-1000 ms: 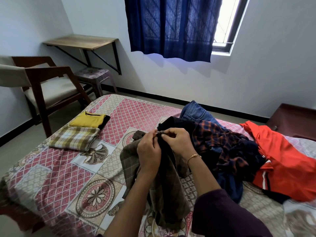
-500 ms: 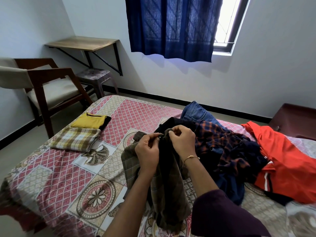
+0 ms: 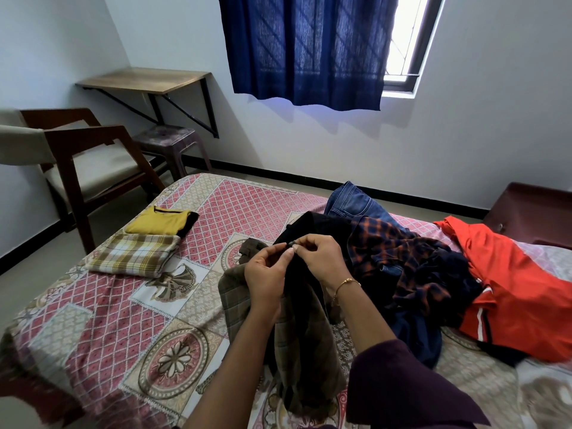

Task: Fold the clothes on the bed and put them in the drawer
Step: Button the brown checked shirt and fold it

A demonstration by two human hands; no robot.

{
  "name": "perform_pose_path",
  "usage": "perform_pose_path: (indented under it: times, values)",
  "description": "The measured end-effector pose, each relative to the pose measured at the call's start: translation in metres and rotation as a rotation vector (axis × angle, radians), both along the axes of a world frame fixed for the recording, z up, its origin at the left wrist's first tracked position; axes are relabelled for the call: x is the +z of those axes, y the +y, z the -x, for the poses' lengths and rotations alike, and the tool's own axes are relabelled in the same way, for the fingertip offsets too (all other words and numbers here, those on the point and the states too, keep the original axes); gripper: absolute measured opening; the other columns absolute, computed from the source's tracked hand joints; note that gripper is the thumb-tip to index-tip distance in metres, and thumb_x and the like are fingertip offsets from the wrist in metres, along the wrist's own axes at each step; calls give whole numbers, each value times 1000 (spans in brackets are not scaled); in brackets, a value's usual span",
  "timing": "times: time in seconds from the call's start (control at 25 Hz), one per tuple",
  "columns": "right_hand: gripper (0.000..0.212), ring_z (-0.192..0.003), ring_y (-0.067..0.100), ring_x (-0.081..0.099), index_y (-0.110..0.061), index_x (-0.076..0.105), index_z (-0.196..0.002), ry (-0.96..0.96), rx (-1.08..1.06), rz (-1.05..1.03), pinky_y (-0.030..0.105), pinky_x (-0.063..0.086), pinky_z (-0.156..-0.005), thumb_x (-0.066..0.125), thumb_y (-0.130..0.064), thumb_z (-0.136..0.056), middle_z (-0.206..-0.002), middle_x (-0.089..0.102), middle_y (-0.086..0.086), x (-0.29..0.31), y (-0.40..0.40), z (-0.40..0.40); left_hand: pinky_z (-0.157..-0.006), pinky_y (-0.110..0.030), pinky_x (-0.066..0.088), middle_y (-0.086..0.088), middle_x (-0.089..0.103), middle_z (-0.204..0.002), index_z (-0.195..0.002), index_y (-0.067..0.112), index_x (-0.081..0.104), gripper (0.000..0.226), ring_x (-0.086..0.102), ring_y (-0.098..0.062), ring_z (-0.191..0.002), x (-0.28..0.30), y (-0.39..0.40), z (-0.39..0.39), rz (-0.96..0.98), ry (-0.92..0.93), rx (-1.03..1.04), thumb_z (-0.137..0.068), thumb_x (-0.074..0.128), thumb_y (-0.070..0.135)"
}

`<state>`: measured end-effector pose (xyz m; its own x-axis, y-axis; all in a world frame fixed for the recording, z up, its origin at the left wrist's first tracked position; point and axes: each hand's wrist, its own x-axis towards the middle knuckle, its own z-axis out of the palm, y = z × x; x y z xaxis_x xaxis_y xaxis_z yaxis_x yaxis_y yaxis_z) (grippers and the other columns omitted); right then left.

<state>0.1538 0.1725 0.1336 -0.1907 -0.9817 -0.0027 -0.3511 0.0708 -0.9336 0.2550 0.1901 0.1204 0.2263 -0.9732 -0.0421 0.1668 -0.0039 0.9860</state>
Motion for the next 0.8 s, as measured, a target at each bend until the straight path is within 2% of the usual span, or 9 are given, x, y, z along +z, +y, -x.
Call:
perform_pose_path:
  times: [0.2,0.36,0.44,0.6,0.72,0.8]
  values:
    - [6,-70,5,56,-13,68,-83,-43,24,-23,17,46,-67,66,-9,-85,-72,61,-5,-2,0,1,-81,-30,56,-10,69,-87,-84,11,66,14,67,-22,-87,1,-1,-4,-96,88,-39,-85,63,-2]
    - [8,-67,8,55,-10,66,-79,-168,33,-44,21,49,-67,64,-4,-86,-69,59,-2,-2,1,-1,-79,-33,57,-8,70,-83,-83,11,69,9,68,-21,-83,-1,-5,-2,-61,-147,14,-82,68,2]
    - [13,-66,8,55,-10,64,-75,-238,43,-39,21,49,-66,64,-2,-86,-68,59,0,-1,3,-1,-77,-34,57,-5,70,-79,-81,13,70,9,69,-19,-79,0,-7,0,-70,-202,72,-81,71,4]
    - [15,-69,12,59,-11,64,-75,-406,91,-54,24,53,-71,62,-2,-87,-72,62,4,1,7,-2,-73,-31,57,-10,70,-80,-77,14,69,14,69,-22,-78,1,-8,-2,-124,-80,45,-82,68,0]
    - [11,-76,18,62,-9,66,-79,-391,62,-43,33,55,-79,61,-4,-87,-77,64,8,1,7,-3,-68,-20,56,-9,69,-80,-80,11,66,16,68,-18,-77,4,-5,-2,-133,55,-24,-85,63,-3]
    - [8,-80,21,63,-6,66,-83,-385,21,-26,37,56,-82,61,-4,-88,-81,65,11,0,7,-3,-64,-16,55,-7,68,-80,-81,10,65,15,67,-15,-76,6,-4,-1,-141,78,-36,-86,61,-4]
